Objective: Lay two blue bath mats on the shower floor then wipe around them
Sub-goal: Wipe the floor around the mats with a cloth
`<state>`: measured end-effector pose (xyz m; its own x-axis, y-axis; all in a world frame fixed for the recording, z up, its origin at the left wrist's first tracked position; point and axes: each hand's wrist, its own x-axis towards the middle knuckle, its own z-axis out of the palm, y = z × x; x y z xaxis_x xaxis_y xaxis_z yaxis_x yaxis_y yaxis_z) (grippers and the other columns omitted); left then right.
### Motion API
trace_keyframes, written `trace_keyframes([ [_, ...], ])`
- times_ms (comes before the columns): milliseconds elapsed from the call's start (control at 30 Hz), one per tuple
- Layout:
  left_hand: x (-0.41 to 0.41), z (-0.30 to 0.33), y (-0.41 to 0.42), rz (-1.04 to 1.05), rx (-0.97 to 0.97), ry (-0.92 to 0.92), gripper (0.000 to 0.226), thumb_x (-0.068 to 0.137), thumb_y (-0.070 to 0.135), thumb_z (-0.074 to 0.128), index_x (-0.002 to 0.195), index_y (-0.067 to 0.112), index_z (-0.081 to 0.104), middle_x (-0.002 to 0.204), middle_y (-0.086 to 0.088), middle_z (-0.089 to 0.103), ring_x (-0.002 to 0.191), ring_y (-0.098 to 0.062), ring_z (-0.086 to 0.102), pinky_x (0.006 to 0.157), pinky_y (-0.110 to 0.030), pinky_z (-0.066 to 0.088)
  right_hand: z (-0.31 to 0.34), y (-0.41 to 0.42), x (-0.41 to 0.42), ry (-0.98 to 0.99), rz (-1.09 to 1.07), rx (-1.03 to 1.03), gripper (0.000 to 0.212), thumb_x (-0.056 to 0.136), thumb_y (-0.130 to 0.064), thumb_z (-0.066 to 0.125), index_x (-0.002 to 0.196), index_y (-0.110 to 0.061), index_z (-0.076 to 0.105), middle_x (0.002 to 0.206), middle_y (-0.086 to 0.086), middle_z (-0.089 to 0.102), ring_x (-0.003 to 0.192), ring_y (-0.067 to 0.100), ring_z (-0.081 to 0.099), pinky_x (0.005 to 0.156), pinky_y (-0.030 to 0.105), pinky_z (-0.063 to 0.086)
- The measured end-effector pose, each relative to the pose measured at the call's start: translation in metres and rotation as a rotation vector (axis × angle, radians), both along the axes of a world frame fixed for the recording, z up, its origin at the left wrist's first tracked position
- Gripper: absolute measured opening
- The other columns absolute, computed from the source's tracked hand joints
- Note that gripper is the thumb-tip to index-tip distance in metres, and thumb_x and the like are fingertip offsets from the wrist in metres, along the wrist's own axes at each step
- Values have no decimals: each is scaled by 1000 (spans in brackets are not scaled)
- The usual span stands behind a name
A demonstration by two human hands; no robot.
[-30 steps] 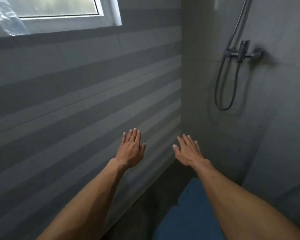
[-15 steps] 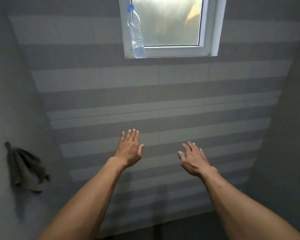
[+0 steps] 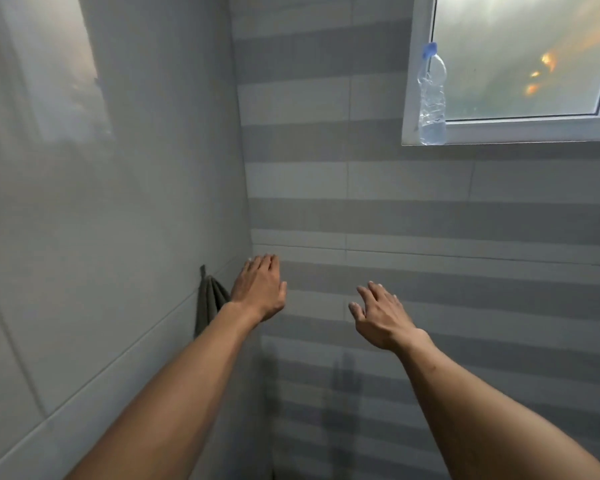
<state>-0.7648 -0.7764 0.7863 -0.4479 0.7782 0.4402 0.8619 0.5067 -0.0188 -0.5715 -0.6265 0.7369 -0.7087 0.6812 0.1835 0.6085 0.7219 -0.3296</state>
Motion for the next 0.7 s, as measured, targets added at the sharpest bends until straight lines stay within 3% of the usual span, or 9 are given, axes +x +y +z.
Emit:
trace_keyframes([
  [67, -17, 11, -13, 141, 67, -2, 41, 93, 25, 43, 129, 6, 50, 131, -15, 54, 120, -31, 51, 98, -40, 41, 5, -8, -33, 6, 59, 1, 61, 103, -45, 27, 156, -16, 20, 166, 8, 8, 153, 24, 4, 123, 44, 4],
  [200, -45, 28, -36, 361, 37, -79, 30, 85, 14, 50, 110, 7, 64, 111, -14, 65, 101, -33, 64, 79, -36, 50, 16, -31, -98, 19, 160, -36, 61, 104, -45, 28, 156, -16, 18, 166, 8, 9, 151, 27, 12, 123, 44, 13],
  [367, -85, 22, -49, 455, -102, -86, 28, 92, 16, 51, 116, 12, 64, 122, -10, 63, 113, -30, 60, 87, -35, 49, 17, -59, -171, 20, 329, -98, 56, 104, -40, 36, 155, -20, 22, 164, 2, 15, 144, 32, 32, 116, 43, 30],
  [500, -94, 11, -51, 415, -111, -42, 26, 97, 11, 43, 113, 11, 63, 121, -12, 63, 111, -30, 61, 84, -37, 50, 6, -69, -212, -19, 405, -119, 56, 104, -37, 41, 156, -28, 22, 165, -2, 14, 148, 26, 25, 119, 40, 24],
  [600, -98, 5, -54, 379, -104, -13, 26, 97, 7, 42, 115, 10, 61, 122, -12, 62, 111, -30, 61, 84, -38, 50, 6, -81, -240, 31, 407, -142, 56, 103, -34, 43, 156, -22, 25, 161, 3, 28, 147, 25, 29, 118, 36, 24],
  [700, -97, 2, -55, 365, -112, 14, 27, 99, 11, 44, 121, 10, 59, 126, -12, 60, 114, -30, 60, 87, -38, 49, 6, -91, -260, 102, 382, -208, 51, 101, -31, 45, 151, -21, 35, 146, 8, 52, 133, 29, 48, 108, 40, 40],
])
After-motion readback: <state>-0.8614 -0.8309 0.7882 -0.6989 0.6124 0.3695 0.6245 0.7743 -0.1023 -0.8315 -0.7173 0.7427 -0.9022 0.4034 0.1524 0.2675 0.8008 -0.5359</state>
